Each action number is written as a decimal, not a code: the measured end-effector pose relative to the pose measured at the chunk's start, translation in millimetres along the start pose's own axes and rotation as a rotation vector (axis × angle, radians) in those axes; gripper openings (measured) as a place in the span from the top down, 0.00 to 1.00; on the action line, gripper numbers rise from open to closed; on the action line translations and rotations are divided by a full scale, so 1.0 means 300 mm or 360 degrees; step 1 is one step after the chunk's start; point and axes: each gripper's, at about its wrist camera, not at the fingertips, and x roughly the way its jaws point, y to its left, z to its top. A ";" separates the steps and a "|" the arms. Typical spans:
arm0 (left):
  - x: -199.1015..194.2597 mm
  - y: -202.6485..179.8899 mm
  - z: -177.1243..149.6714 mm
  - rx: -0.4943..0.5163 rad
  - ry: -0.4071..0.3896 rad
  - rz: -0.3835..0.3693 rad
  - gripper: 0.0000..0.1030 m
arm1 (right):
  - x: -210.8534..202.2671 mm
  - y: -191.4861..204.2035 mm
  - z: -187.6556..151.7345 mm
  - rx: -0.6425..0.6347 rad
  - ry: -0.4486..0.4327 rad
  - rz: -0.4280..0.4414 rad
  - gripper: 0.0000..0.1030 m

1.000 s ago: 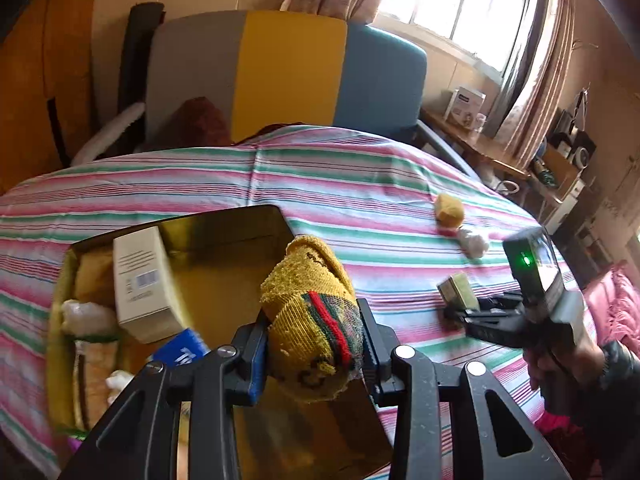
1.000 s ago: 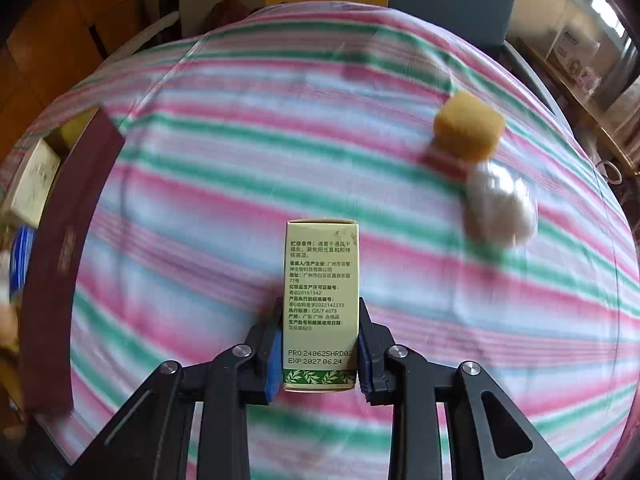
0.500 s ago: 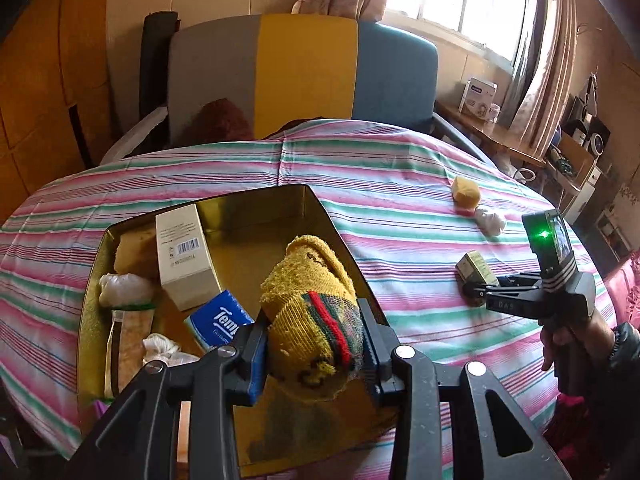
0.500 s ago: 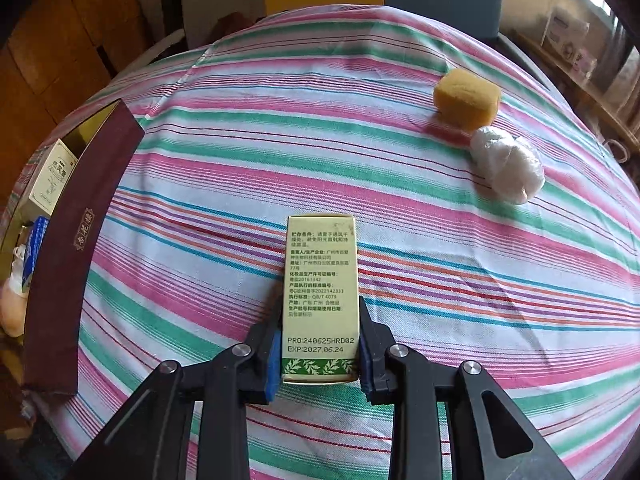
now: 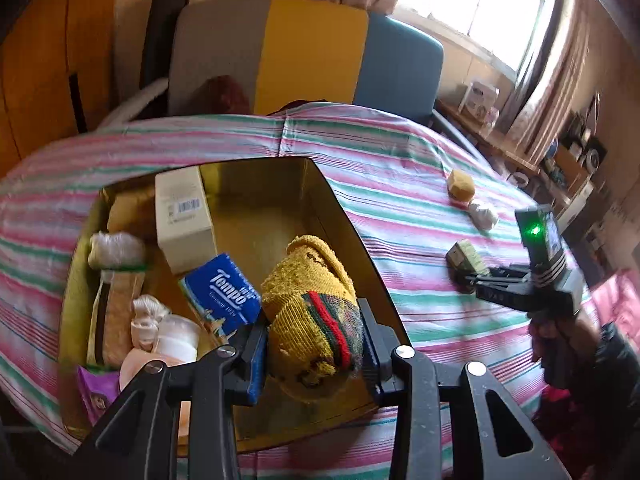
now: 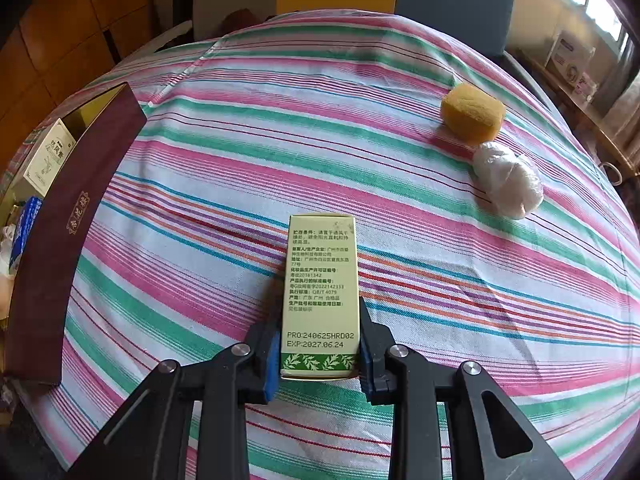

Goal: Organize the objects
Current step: 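Carry the yellow sock ball with the left tool into the tray and release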

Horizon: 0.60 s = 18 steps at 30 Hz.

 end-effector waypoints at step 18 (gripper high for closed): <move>0.155 0.138 0.218 -0.0197 0.0021 -0.0010 0.64 | 0.004 -0.007 0.007 -0.0059 -0.0005 -0.0032 0.71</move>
